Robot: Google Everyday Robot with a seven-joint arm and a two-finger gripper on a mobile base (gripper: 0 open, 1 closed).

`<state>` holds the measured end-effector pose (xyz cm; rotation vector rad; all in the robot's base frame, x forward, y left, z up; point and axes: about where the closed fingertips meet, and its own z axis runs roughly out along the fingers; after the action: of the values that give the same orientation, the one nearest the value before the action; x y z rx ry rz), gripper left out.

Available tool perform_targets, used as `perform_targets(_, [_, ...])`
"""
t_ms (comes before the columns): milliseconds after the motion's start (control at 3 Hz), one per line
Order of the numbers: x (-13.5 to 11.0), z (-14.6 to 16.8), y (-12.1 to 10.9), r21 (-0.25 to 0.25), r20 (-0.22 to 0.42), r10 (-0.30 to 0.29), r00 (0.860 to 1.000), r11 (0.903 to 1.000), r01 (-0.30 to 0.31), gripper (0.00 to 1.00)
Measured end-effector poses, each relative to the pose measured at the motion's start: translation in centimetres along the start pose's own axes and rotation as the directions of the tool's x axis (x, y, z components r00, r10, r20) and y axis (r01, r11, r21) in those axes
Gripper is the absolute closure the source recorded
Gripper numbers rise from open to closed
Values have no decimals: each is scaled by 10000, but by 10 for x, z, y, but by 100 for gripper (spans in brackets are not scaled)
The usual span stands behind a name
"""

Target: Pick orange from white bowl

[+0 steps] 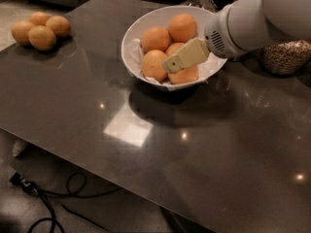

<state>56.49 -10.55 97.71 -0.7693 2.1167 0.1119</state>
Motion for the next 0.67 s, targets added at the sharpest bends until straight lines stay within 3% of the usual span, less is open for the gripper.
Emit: perform_targets(667, [0, 6, -11, 1105, -503, -196, 9985, 9936, 251, 0])
